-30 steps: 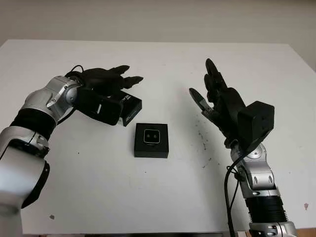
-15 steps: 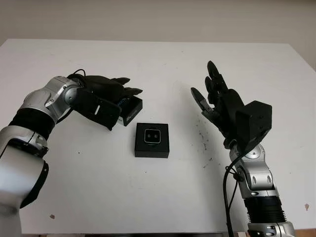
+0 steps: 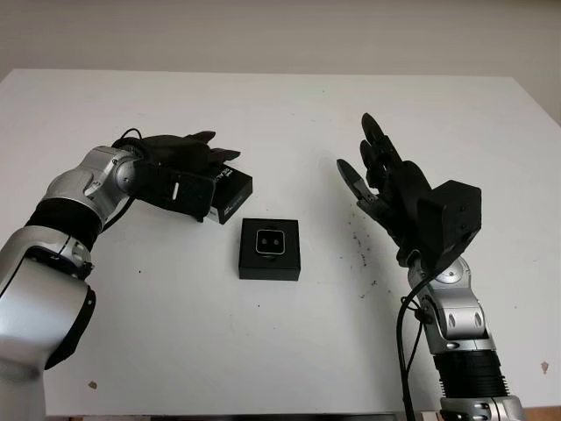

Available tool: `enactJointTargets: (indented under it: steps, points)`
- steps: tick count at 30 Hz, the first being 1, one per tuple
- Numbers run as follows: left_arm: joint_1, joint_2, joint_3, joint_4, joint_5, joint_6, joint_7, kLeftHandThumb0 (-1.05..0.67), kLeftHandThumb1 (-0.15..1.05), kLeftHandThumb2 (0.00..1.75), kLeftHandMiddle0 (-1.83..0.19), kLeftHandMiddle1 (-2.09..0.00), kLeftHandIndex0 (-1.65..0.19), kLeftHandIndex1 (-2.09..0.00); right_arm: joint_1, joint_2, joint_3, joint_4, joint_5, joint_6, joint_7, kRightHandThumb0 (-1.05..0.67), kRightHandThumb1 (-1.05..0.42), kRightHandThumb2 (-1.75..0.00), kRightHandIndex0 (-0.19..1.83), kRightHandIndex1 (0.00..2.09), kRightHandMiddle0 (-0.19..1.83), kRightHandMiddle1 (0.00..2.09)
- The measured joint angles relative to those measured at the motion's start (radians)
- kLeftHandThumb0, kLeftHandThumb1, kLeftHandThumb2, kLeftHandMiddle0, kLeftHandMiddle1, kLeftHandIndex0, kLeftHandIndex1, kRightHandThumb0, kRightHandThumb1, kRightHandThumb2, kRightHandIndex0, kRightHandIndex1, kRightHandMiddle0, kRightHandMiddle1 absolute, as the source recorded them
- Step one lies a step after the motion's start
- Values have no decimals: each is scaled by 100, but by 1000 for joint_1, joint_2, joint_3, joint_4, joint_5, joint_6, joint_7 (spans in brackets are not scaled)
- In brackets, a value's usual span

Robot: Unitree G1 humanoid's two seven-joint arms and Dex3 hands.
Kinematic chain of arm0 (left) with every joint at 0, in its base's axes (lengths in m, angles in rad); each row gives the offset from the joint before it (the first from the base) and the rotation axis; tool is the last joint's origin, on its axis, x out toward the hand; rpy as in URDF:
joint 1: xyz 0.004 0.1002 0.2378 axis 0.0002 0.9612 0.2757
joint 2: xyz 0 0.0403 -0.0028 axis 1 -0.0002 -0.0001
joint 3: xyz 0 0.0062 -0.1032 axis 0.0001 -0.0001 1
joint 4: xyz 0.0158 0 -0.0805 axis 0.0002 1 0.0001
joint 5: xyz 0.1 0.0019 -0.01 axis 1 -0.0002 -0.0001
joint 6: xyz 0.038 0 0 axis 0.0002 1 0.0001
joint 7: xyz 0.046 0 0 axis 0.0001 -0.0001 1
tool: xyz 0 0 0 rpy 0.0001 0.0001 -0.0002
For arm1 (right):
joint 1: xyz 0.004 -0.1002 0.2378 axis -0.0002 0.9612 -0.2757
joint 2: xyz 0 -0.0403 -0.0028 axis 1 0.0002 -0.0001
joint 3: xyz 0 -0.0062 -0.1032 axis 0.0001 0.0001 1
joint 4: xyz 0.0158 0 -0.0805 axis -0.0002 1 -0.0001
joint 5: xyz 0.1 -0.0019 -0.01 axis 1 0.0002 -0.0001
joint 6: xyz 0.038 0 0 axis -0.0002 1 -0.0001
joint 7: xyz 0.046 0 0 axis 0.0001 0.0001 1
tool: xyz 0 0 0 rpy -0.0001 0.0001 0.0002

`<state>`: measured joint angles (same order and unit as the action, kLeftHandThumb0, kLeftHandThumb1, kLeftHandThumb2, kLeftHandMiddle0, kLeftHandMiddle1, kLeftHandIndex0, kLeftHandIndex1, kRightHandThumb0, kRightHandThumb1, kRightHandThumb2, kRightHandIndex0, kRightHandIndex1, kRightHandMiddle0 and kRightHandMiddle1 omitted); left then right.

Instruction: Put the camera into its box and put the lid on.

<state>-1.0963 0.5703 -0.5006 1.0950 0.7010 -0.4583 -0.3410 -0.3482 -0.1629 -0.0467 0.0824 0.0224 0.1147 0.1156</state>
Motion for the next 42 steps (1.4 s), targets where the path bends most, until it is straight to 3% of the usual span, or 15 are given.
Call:
enactJointTargets:
  steps: [22, 24, 25, 26, 27, 28, 31, 35, 39, 42]
  points:
    - [-6, -3, -18, 17, 12, -14, -46, -33, 84, 5, -13, -7, -17, -8, 15, -1, -2, -22, -5, 7, 3, -54, -105, -27, -4, 6, -1, 6]
    - [-6, -3, -15, 18, -3, -22, -57, -29, 84, 5, -22, -20, -24, -12, 15, -1, -3, -22, -5, 7, 5, -53, -105, -27, -4, 6, -1, 6]
    - [-6, -5, -11, 19, -11, -27, -66, -29, 84, 5, -13, -42, -25, -14, 15, -1, -4, -22, -4, 7, 6, -53, -105, -27, -4, 6, -1, 6]
    - [-6, -7, -7, 20, -21, -28, -75, -29, 85, 5, 0, -84, -28, -21, 15, -1, -4, -22, -4, 7, 8, -53, -105, -27, -4, 6, -1, 6]
    - [-6, -9, -3, 21, -32, -29, -82, -28, 85, 5, 8, -121, -24, -46, 15, -1, -4, -22, -5, 7, 8, -53, -105, -27, -4, 6, -1, 6]
    - [-5, -12, 3, 21, -45, -32, -88, -29, 85, 5, 9, -154, -10, -101, 15, -1, -4, -22, -5, 7, 8, -52, -105, -26, -4, 6, -1, 5]
    - [1, -20, 12, 19, -70, -47, -95, -34, 88, 6, -5, -182, -3, -171, 16, -1, -4, -22, -4, 11, 10, -51, -105, -26, -5, 6, -2, 5]
    - [18, -19, 14, -7, -79, -62, -87, -36, 97, 8, -20, -206, -14, -205, 18, -1, -5, -22, -3, 18, 10, -50, -105, -25, -4, 6, -2, 5]
    - [48, -7, 24, -57, -96, -69, -104, -37, 104, 11, -51, -209, -33, -209, 21, -1, -8, -22, 6, 24, 15, -48, -105, -25, -6, 5, -3, 4]
    - [68, 0, 36, -81, -114, -74, -117, -37, 105, 13, -62, -209, -42, -209, 21, -1, -8, -26, 13, 32, 21, -48, -105, -25, -6, 5, -4, 4]
